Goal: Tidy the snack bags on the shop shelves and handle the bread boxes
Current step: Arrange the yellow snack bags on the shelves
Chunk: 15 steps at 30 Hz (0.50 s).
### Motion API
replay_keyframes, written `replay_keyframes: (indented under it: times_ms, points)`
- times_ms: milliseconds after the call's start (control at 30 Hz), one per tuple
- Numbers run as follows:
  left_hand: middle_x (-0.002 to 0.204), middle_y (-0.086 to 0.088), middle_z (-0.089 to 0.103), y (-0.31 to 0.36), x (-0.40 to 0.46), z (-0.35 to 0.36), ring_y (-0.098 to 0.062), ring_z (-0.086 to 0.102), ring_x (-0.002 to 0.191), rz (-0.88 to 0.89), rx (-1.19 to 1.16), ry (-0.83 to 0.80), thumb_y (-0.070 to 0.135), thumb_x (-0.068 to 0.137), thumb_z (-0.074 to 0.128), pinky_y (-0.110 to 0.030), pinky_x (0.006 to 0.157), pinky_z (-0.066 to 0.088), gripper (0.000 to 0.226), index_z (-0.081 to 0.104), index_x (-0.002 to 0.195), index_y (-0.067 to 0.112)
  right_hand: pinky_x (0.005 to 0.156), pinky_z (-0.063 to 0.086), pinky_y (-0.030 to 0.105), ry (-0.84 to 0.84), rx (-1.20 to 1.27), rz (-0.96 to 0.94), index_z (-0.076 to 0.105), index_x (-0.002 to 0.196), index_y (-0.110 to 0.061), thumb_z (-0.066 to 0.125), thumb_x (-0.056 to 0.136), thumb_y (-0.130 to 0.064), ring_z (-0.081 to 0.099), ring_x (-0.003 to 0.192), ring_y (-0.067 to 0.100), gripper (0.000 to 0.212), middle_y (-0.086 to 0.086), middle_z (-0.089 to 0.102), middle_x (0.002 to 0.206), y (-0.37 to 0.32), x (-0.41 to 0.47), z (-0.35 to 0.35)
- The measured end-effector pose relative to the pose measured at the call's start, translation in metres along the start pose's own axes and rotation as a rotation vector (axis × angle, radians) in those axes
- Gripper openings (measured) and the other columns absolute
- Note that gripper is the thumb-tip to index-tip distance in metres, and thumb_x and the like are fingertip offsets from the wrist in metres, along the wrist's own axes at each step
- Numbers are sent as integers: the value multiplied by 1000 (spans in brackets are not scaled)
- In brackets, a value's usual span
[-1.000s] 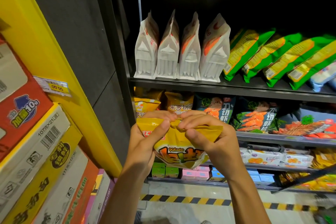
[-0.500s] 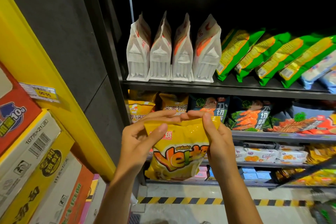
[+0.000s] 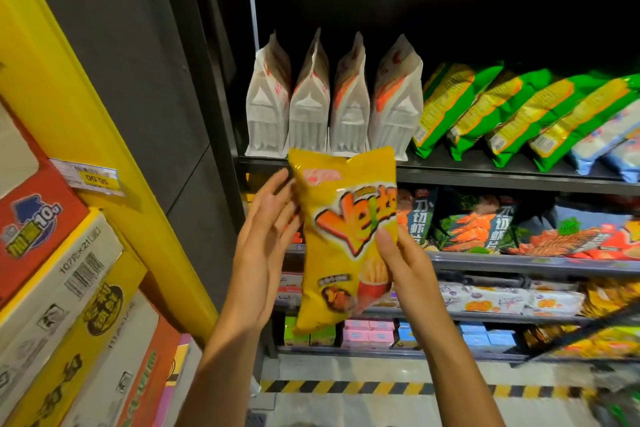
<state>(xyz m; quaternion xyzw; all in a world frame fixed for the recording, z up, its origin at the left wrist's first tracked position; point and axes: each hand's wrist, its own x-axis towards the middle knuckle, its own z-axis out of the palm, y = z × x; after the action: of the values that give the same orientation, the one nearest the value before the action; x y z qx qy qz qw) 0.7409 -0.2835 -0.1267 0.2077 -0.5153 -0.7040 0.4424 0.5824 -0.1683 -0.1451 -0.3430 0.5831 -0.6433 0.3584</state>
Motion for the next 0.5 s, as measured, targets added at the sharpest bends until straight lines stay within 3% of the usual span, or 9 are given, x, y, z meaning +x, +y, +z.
replay_keyframes:
  times_ms: [67, 100, 133, 200, 267, 300, 400, 500]
  points:
    - [157, 2, 49, -8, -7, -1, -16, 42, 148, -58, 32, -99, 60, 103, 40, -48, 125, 26, 66, 44, 154, 18, 107, 52, 43, 93, 145, 94, 64, 136, -28, 65, 83, -73, 68, 122, 14, 70, -7, 73, 129, 0, 2, 0]
    - [160, 3, 45, -12, -11, 1, -16, 39, 150, -80, 56, -147, 59, 104, 31, -51, 126, 20, 67, 43, 155, 17, 107, 52, 46, 134, 198, 143, 64, 138, -26, 65, 79, -76, 69, 120, 17, 77, -3, 74, 128, 0, 3, 0]
    - [163, 3, 41, -16, -16, 2, -17, 34, 152, -93, 90, -190, 61, 103, 28, -54, 127, 15, 70, 39, 157, 17, 101, 57, 44, 166, 226, 187, 65, 135, -23, 61, 83, -72, 73, 112, 16, 72, -1, 76, 121, 1, 4, 0]
    - [165, 0, 36, -17, -23, 14, -18, 30, 154, -81, 116, -278, 74, 96, 39, -55, 128, 12, 88, 29, 161, 15, 73, 62, 30, 165, 274, 261, 69, 121, -18, 51, 98, -53, 77, 85, 10, 46, -1, 81, 95, 5, 4, -1]
    - [160, -2, 43, -10, -23, 22, -21, 42, 147, -132, 133, -238, 89, 74, 59, -49, 126, 25, 126, 23, 160, 5, 55, 57, 22, 125, 329, 296, 69, 108, -16, 44, 106, -42, 74, 65, 8, 35, -1, 78, 76, 9, 1, -3]
    - [158, -3, 44, -12, -23, 20, -22, 46, 144, -147, 116, -237, 91, 67, 62, -46, 124, 30, 135, 22, 159, 2, 52, 55, 21, 117, 335, 304, 68, 103, -16, 43, 107, -39, 72, 60, 7, 35, -1, 76, 71, 10, 0, -3]
    - [169, 3, 27, -13, -26, 17, -15, 22, 157, -69, 126, -316, 80, 92, 40, -53, 128, 11, 98, 23, 162, 14, 48, 54, 21, 126, 352, 319, 67, 98, -15, 43, 109, -36, 70, 55, 7, 33, 0, 75, 66, 10, -1, -4]
    - [167, 8, 31, -20, -26, 6, -10, 24, 156, -66, 172, -251, 76, 96, 34, -43, 127, 18, 92, 25, 161, 11, 53, 57, 23, 102, 341, 304, 69, 102, -16, 44, 108, -38, 74, 64, 9, 33, 0, 77, 74, 10, -1, -4]
